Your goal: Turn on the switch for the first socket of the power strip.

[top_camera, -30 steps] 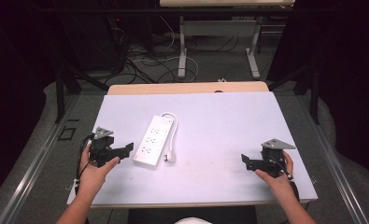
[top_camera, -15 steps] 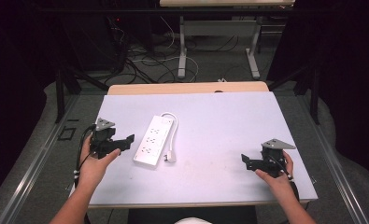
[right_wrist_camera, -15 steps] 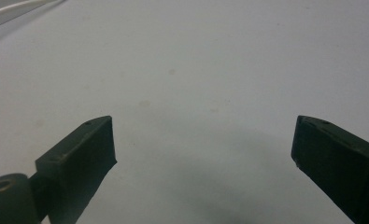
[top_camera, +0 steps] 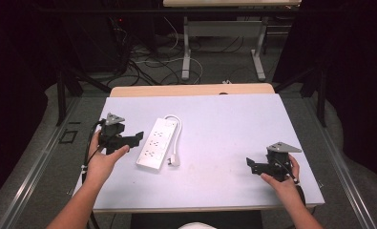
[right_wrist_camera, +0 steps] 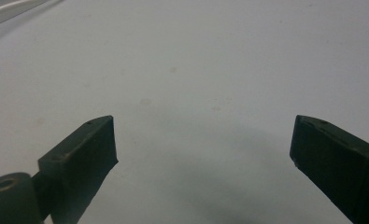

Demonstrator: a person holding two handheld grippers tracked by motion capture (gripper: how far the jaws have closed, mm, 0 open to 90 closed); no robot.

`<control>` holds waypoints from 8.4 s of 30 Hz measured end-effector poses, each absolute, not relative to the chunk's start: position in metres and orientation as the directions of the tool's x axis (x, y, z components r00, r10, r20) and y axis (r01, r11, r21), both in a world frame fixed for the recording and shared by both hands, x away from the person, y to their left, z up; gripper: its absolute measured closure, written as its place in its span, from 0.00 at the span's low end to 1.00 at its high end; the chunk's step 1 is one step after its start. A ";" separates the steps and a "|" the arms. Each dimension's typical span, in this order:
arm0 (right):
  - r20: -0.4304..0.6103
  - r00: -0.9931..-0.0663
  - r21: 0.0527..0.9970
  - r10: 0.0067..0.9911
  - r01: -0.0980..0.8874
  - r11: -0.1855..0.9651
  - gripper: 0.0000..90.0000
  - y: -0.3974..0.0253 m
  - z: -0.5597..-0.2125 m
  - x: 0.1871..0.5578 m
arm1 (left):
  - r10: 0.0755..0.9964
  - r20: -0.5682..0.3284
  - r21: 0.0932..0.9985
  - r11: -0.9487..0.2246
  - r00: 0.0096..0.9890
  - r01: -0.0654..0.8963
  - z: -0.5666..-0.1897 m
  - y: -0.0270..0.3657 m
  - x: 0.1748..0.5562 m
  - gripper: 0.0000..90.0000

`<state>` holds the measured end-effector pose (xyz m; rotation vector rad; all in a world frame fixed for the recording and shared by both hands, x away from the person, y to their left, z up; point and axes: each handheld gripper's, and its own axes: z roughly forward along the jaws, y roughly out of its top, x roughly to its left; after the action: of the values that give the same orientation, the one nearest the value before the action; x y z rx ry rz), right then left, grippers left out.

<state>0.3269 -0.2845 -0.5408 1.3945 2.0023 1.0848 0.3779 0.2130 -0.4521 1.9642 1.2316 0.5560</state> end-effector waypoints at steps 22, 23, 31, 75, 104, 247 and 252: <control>0.063 -0.379 0.814 0.923 0.555 0.173 0.07 -0.284 -0.542 0.327 | 0.884 -0.049 0.767 -0.265 0.465 0.584 -0.433 0.185 0.397 0.26; 0.062 -0.379 0.814 0.923 0.555 0.173 0.07 -0.285 -0.542 0.327 | 0.883 -0.056 0.767 -0.261 0.466 0.586 -0.433 0.184 0.398 0.26; 0.062 -0.381 0.814 0.923 0.554 0.174 0.07 -0.285 -0.542 0.327 | 0.877 -0.062 0.772 -0.261 0.477 0.580 -0.426 0.171 0.405 0.27; 0.082 -0.380 0.802 0.921 0.574 0.166 0.08 -0.287 -0.545 0.329 | 0.875 -0.172 0.607 -0.267 0.453 0.748 -0.459 0.118 0.457 0.75; 0.101 -0.371 0.797 0.923 0.586 0.148 0.08 -0.291 -0.547 0.331 | 0.921 -0.120 0.496 -0.267 0.370 0.826 -0.492 0.100 0.473 1.00; 0.130 -0.360 0.791 0.924 0.600 0.122 0.09 -0.293 -0.548 0.331 | 0.810 -0.101 0.721 -0.340 0.577 0.603 -0.463 0.102 0.444 0.00; 0.127 -0.362 0.793 0.924 0.596 0.125 0.09 -0.293 -0.548 0.331 | 0.802 -0.110 0.731 -0.334 0.587 0.594 -0.458 0.104 0.437 0.00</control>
<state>0.3313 -0.2930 -0.5478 1.4685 2.0123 1.1168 0.4368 0.1043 -0.4582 2.0556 1.1071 0.3488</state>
